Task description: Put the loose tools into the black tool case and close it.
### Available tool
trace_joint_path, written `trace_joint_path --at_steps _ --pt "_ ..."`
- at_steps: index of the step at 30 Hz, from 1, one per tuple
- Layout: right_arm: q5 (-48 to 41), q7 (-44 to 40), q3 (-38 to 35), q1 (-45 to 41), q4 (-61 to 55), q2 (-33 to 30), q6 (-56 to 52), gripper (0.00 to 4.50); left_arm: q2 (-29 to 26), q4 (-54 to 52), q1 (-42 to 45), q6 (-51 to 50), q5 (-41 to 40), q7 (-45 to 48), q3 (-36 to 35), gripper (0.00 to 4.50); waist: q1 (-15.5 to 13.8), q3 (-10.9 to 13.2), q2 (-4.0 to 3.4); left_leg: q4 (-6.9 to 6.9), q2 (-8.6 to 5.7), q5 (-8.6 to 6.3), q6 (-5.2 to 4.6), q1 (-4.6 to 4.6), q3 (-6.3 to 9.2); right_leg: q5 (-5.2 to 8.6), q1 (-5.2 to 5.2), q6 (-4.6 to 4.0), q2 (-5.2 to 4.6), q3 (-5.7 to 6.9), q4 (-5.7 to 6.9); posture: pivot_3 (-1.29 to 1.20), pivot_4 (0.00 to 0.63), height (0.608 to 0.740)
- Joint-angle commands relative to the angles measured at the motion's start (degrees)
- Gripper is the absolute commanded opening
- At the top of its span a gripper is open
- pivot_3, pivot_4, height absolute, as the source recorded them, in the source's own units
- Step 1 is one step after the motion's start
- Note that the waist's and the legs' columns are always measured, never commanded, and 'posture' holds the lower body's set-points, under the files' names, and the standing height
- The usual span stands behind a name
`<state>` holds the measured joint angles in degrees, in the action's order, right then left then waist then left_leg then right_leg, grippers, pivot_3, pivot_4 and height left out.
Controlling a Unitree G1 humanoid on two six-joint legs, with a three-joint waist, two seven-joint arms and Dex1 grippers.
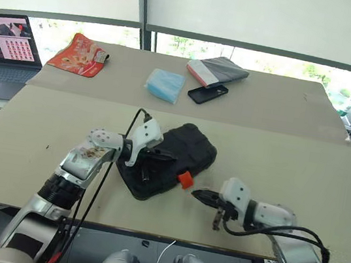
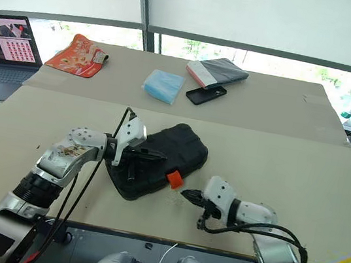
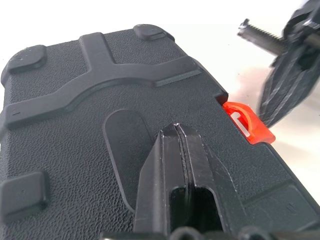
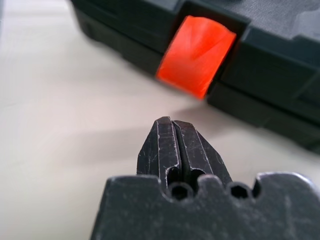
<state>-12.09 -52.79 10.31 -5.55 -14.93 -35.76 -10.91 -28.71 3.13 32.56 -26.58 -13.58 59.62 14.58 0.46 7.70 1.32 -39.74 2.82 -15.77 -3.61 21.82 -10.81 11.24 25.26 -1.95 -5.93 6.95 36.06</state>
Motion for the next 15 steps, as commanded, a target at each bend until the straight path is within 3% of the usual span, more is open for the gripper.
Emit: trace_joint_path --at_steps 1,15 --pt "-2.46 -0.44 -1.49 -1.78 -3.31 0.26 -1.00 0.00 -1.17 3.54 -3.04 -2.98 2.00 -0.19 1.97 0.02 0.11 0.00 -0.01 0.02 0.00 -0.01 0.01 -0.05 0.01 0.00 -0.02 0.00 0.00 0.00 0.00 0.00 0.150 0.740" --pt "5.84 1.97 5.98 -9.53 7.72 8.06 5.24 0.00 -1.56 3.27 -3.74 -3.33 2.17 -1.24 0.81 0.02 0.45 0.00 -0.03 0.08 0.01 -0.01 0.06 -0.08 0.06 0.03 -0.02 -0.03 0.00 0.04 -0.01 0.00 0.150 0.740"
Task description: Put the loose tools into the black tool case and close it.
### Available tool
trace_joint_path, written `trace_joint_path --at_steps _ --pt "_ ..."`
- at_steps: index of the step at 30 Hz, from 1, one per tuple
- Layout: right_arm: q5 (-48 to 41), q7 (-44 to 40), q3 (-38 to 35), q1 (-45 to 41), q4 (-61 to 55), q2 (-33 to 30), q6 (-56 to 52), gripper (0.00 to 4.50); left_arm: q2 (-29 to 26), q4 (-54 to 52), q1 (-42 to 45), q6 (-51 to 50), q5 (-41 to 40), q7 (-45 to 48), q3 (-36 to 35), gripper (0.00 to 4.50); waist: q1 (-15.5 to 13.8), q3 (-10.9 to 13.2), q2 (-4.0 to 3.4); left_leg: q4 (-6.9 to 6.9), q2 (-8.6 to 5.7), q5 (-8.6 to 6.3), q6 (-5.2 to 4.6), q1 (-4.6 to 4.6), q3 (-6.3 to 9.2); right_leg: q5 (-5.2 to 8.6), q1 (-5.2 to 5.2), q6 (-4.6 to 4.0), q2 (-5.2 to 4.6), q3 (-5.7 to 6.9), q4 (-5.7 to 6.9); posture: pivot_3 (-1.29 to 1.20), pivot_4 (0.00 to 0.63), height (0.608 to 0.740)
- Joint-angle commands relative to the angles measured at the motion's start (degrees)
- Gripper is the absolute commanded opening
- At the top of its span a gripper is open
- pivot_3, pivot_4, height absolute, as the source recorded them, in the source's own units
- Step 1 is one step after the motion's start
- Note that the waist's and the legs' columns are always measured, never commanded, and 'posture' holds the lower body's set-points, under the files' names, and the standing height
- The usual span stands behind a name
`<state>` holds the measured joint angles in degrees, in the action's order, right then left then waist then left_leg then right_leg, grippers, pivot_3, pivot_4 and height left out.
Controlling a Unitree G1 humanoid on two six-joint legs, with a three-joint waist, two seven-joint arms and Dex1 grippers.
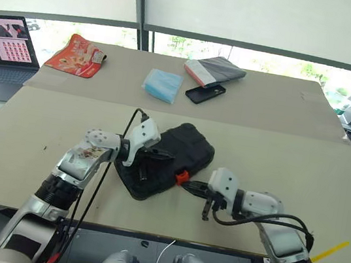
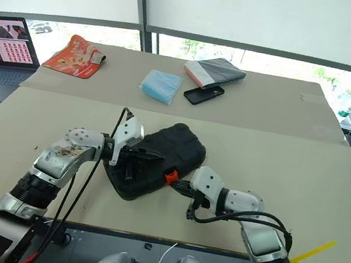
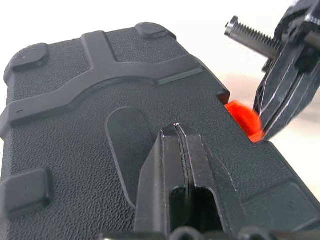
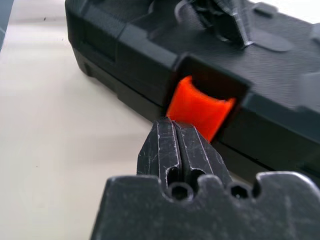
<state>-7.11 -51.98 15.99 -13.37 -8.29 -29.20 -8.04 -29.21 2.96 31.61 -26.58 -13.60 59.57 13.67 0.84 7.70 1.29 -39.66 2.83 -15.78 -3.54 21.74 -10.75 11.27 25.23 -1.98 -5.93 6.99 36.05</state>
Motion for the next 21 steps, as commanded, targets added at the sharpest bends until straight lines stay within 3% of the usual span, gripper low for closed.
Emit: trace_joint_path --at_steps 1,11,21 --pt "1.12 1.49 0.19 -2.04 1.82 2.05 3.07 0.00 -0.95 3.38 -2.87 -3.33 2.16 -1.52 1.48 0.02 0.12 0.00 0.00 0.00 0.01 0.01 0.02 -0.01 0.00 0.00 0.00 0.00 0.01 0.00 0.00 0.00 0.150 0.740" --pt "2.10 2.53 -0.76 -5.03 5.32 5.86 5.24 0.00 -1.29 4.13 -3.86 -8.12 1.87 -3.09 0.88 0.02 0.28 0.01 -0.02 0.11 0.03 0.05 0.15 -0.06 0.00 0.01 0.05 -0.02 0.04 -0.03 0.04 0.00 0.150 0.740" --pt "0.88 0.39 -2.04 -3.69 2.77 2.60 2.61 0.00 -1.82 2.38 -5.84 -10.74 1.35 -2.19 3.00 0.02 0.06 0.00 -0.01 0.68 -0.02 0.17 0.39 -0.41 -0.01 0.11 -0.07 -0.19 0.03 -0.05 -0.11 0.00 0.150 0.740"
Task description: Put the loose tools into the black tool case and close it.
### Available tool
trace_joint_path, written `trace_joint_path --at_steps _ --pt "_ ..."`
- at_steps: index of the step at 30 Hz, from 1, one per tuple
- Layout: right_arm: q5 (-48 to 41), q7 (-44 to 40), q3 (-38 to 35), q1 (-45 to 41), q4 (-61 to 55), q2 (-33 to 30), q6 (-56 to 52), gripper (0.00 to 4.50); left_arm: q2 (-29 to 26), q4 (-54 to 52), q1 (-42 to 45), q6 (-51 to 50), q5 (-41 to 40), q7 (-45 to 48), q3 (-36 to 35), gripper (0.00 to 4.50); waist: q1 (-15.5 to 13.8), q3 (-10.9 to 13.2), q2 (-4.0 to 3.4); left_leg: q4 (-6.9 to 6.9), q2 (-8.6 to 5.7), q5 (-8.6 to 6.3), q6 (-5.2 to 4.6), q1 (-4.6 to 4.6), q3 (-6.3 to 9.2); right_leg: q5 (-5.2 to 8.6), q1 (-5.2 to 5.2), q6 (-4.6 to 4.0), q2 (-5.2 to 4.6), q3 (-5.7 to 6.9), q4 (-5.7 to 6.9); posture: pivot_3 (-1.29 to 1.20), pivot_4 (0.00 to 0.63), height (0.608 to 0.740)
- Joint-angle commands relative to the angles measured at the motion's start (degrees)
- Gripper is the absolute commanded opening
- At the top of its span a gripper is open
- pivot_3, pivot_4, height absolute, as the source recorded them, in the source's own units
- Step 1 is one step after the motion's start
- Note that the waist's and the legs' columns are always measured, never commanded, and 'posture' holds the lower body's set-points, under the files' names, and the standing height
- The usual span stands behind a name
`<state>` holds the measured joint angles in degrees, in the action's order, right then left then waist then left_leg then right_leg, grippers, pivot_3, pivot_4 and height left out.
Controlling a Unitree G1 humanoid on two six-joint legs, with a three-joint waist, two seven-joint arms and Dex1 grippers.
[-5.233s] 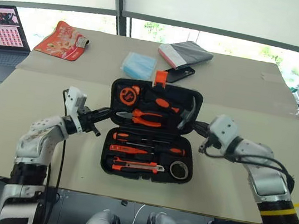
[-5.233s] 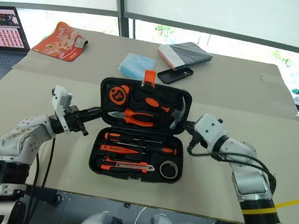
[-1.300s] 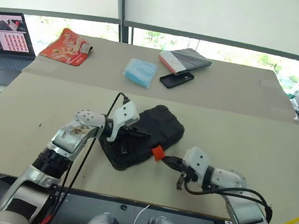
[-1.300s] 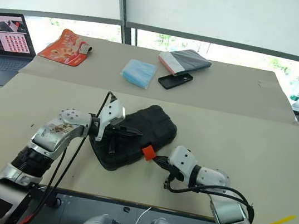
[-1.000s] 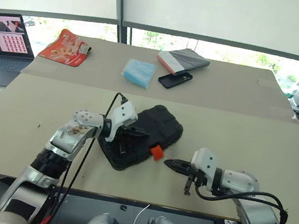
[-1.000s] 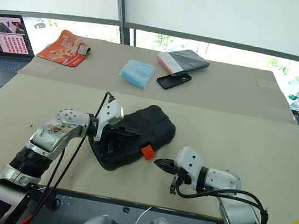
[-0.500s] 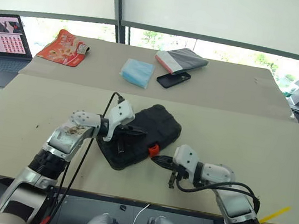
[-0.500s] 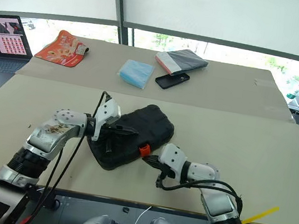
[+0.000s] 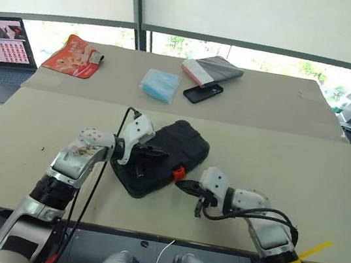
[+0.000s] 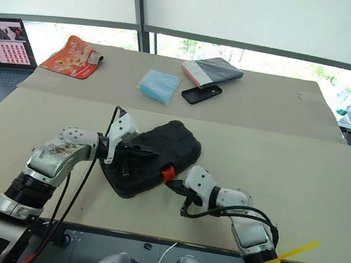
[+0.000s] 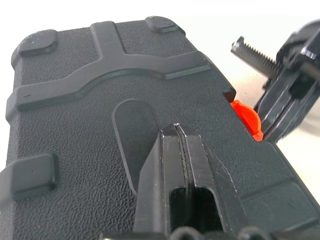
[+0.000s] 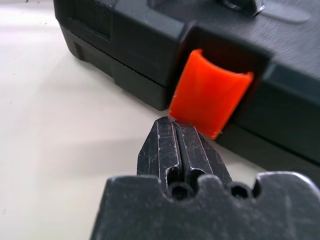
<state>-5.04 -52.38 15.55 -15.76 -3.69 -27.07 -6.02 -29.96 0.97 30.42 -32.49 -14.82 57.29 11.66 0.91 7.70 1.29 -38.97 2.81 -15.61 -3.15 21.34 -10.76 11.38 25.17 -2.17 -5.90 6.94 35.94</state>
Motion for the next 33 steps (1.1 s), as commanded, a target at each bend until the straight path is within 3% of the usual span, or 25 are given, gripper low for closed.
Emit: trace_joint_path --at_steps 1,9,25,31,32,33 --pt "-0.80 0.80 -1.35 -1.68 -1.26 0.52 0.82 0.00 -1.09 4.33 -4.67 -4.88 2.54 0.15 5.03 0.02 -0.02 0.00 0.00 0.04 0.00 0.01 0.01 -0.04 0.00 0.01 -0.03 -0.02 0.01 0.00 -0.01 0.00 0.150 0.740" --pt "0.12 0.67 0.18 -6.09 2.44 3.16 1.29 0.00 -1.24 4.87 -4.46 -4.82 2.75 0.32 5.60 0.02 0.15 0.00 0.00 0.12 0.01 0.03 0.07 -0.19 0.03 0.05 -0.03 -0.07 0.04 0.01 0.00 0.00 0.150 0.740" --pt "0.15 2.64 -1.24 -7.07 7.08 8.60 2.52 0.00 -2.40 3.76 -6.29 -5.48 1.11 -0.32 4.19 0.02 0.12 0.00 -0.02 0.31 0.03 0.14 0.41 -0.19 0.54 0.05 0.05 -0.08 0.36 0.01 -0.01 0.00 0.150 0.740" --pt "-5.01 -0.41 -5.73 -2.82 1.13 4.09 1.32 0.00 -2.48 1.73 -10.02 4.17 -2.11 -0.13 -4.02 0.02 0.14 0.10 -0.17 0.41 0.02 0.14 0.43 -0.15 0.55 0.07 0.14 -0.10 0.36 0.00 -0.06 0.00 0.150 0.740" --pt "-6.81 -1.20 -6.99 -1.65 -0.36 3.17 0.33 0.29 -2.54 1.21 -11.05 6.84 -2.58 -0.70 -6.33 0.01 0.21 0.10 -0.18 0.50 0.01 0.15 0.46 -0.15 0.55 0.06 0.15 -0.10 0.36 -0.01 -0.09 0.00 0.150 0.740" --pt "-7.94 -2.52 -8.12 0.00 -1.72 1.41 0.24 0.59 -3.17 -0.26 -12.50 7.19 -5.06 0.15 -9.70 0.26 0.21 0.10 -0.19 0.65 0.00 0.18 0.50 -0.17 0.55 0.07 0.16 -0.11 0.38 -0.03 -0.15 0.00 0.150 0.740"
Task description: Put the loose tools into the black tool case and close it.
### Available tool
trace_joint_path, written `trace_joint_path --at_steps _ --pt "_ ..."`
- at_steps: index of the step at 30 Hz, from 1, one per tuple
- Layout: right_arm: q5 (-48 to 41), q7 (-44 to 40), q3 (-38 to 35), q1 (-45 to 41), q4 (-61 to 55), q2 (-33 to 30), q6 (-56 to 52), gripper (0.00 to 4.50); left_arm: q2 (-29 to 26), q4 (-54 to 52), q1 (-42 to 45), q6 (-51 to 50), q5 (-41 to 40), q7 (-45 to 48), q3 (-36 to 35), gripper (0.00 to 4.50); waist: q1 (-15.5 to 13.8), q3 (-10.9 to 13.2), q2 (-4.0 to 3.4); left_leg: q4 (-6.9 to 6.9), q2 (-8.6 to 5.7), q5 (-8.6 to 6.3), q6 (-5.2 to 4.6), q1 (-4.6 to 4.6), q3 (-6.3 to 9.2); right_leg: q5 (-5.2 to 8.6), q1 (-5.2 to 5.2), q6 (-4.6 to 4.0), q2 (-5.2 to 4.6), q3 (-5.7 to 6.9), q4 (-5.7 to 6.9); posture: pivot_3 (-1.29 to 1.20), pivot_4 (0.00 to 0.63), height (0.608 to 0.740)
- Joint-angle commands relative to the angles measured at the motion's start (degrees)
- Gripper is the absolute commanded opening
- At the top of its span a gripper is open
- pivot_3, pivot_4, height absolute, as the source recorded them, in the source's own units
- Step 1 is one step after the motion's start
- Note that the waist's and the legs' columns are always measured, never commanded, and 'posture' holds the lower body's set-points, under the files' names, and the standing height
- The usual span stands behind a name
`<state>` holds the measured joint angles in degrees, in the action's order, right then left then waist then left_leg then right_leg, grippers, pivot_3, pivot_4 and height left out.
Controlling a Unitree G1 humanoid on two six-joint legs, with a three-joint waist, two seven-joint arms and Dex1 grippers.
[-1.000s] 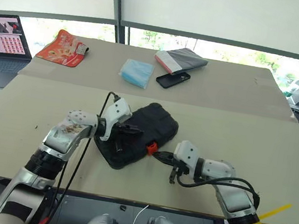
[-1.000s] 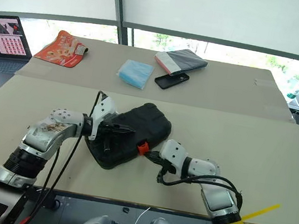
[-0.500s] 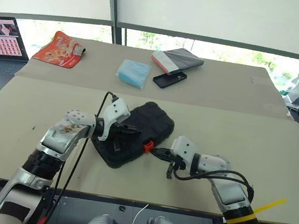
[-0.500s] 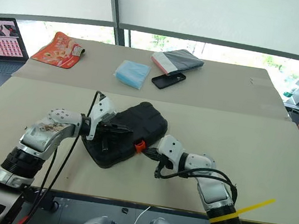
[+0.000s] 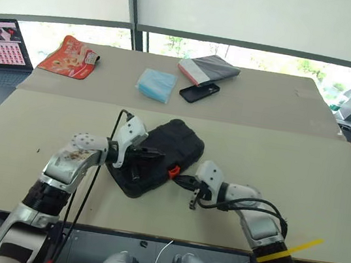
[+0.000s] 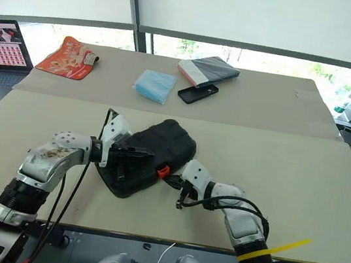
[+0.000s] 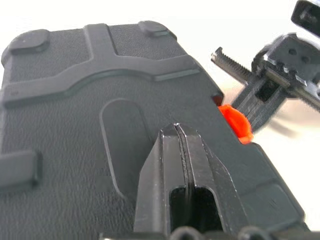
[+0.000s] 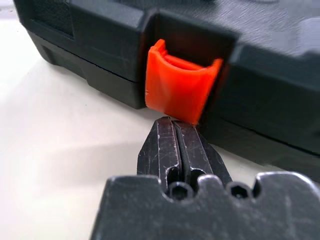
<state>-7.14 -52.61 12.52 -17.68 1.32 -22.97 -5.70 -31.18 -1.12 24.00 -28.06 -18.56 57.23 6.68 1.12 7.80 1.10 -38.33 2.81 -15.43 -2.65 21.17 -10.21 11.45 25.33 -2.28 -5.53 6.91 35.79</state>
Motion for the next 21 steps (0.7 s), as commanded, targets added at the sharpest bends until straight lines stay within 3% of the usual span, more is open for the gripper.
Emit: trace_joint_path --at_steps 1,3,5,9,12,17,21 --pt "-6.67 -3.74 -5.99 3.54 -7.73 -4.60 -0.15 0.73 -3.22 0.40 -7.56 2.48 -2.79 0.92 -7.15 0.52 0.02 0.01 -0.01 0.05 0.00 0.02 0.03 0.00 0.00 0.01 0.01 -0.02 0.03 0.00 -0.01 0.00 0.150 0.740" --pt "-7.42 -5.61 -7.19 5.83 -8.50 -7.63 0.61 1.31 -5.37 -1.24 -10.19 4.22 -3.99 2.26 -10.22 0.94 0.02 0.04 0.03 0.25 0.01 0.03 0.15 0.00 0.01 0.12 0.10 -0.21 0.09 0.00 -0.02 0.00 0.150 0.740" --pt "-8.15 -7.01 -9.18 7.45 -8.10 -10.96 0.74 2.22 -7.02 -1.88 -13.16 6.15 -4.76 1.30 -14.58 1.80 -0.13 0.11 -0.08 0.43 0.01 0.01 0.31 -0.03 0.07 0.32 0.14 -0.52 0.16 0.07 -0.03 0.00 0.150 0.740" --pt "-8.10 -8.59 -14.20 7.25 -3.30 -16.61 4.12 3.51 -9.94 0.25 -17.89 6.63 -6.80 -1.86 -25.10 3.18 -0.36 0.32 0.01 0.47 0.01 0.10 0.45 0.33 0.11 0.35 0.60 -0.57 0.21 0.09 0.03 0.00 0.150 0.740" --pt "-8.08 -9.59 -16.72 6.76 1.12 -18.87 8.02 4.49 -13.22 2.42 -22.25 9.86 -4.12 -3.18 -29.12 4.33 -0.41 0.50 0.24 0.47 0.01 0.14 0.48 0.56 0.12 0.34 0.81 -0.57 0.21 0.14 0.08 0.00 0.150 0.740" --pt "-5.94 -11.56 -17.44 6.35 9.57 -19.54 20.72 4.50 -14.76 5.36 -26.75 21.18 2.17 -5.93 -30.34 4.48 -0.82 0.92 0.44 0.47 0.00 0.11 0.46 0.77 0.19 0.35 0.91 -0.57 0.17 0.24 -0.04 0.00 0.150 0.740" --pt "-6.97 -12.03 -17.94 4.31 15.57 -17.99 26.08 4.50 -13.75 7.24 -25.75 24.54 2.94 -7.59 -29.62 4.48 -1.56 1.06 0.59 0.46 -0.04 0.11 0.46 0.94 0.21 0.34 0.95 -0.58 0.10 0.31 -0.11 0.00 0.150 0.740"
